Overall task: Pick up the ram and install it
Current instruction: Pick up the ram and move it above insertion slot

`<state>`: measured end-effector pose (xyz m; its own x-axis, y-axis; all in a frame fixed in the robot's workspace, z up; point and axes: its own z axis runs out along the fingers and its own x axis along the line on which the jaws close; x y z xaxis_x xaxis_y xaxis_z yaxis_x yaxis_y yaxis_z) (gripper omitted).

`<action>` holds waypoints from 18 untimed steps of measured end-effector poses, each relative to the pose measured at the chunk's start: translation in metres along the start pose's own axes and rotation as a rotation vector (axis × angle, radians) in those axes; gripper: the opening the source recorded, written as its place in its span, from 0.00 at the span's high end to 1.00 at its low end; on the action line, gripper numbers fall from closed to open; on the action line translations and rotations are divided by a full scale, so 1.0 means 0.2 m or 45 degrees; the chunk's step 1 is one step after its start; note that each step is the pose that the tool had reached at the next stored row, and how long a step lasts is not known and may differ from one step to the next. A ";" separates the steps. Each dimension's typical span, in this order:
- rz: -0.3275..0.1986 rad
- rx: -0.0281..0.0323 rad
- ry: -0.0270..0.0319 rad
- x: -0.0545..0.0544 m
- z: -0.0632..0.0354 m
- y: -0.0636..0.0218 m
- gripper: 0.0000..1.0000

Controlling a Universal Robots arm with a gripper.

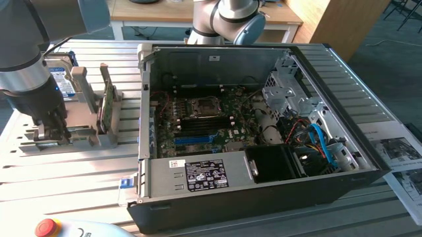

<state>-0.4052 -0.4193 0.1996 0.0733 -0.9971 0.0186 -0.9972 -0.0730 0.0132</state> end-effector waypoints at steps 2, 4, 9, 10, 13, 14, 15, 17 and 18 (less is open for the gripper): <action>0.000 0.0000 0.0000 0.00 0.000 0.000 0.76; 0.000 0.0001 -0.0001 0.00 0.000 0.000 0.76; 0.000 -0.0002 0.0000 0.00 0.001 -0.005 0.76; 0.000 -0.0002 0.0000 0.00 0.001 -0.006 0.76; 0.000 0.0002 -0.0002 0.00 0.002 -0.007 0.76; 0.000 0.0001 -0.0001 0.00 0.002 -0.007 0.76; 0.000 0.0000 -0.0001 0.00 0.001 -0.007 0.76; 0.000 0.0000 -0.0001 0.00 0.001 -0.007 0.76; 0.000 0.0000 0.0000 0.00 0.001 -0.007 0.76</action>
<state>-0.4039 -0.4185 0.1993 0.0734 -0.9971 0.0186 -0.9972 -0.0731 0.0133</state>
